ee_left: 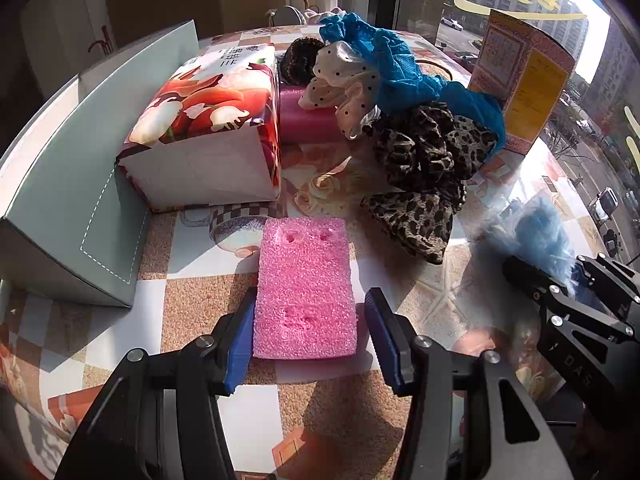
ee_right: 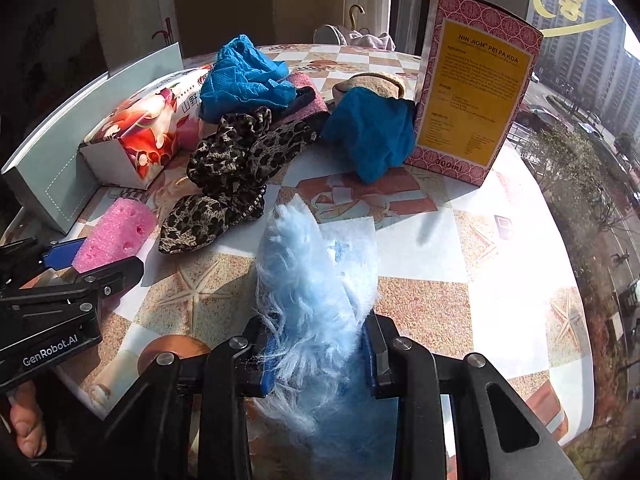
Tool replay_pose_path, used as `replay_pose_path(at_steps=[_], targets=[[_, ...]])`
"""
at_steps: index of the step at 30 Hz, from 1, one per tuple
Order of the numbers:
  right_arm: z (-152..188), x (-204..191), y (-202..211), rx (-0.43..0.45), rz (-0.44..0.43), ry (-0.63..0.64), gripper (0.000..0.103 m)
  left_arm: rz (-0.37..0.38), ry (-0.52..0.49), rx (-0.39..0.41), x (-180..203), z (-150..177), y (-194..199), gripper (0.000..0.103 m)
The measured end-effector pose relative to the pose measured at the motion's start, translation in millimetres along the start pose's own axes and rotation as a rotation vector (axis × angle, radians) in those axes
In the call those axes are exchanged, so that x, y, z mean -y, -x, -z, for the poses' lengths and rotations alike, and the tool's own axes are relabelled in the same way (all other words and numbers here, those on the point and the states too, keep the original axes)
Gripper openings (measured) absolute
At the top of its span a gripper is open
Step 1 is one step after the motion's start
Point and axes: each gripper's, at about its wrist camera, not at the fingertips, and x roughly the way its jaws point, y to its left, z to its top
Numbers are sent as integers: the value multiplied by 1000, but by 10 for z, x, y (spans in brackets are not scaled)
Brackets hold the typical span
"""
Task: Organize soft objects
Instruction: 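Lift the pink sponge with the left tool while the right tool lifts the fluffy fabric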
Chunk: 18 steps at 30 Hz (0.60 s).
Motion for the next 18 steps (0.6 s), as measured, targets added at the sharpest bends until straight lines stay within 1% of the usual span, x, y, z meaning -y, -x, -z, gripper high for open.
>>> replay_pose_path(at_steps=[18], targets=[[-2, -24, -13, 4, 6, 4, 33, 9, -19, 22, -29, 10, 23, 56]])
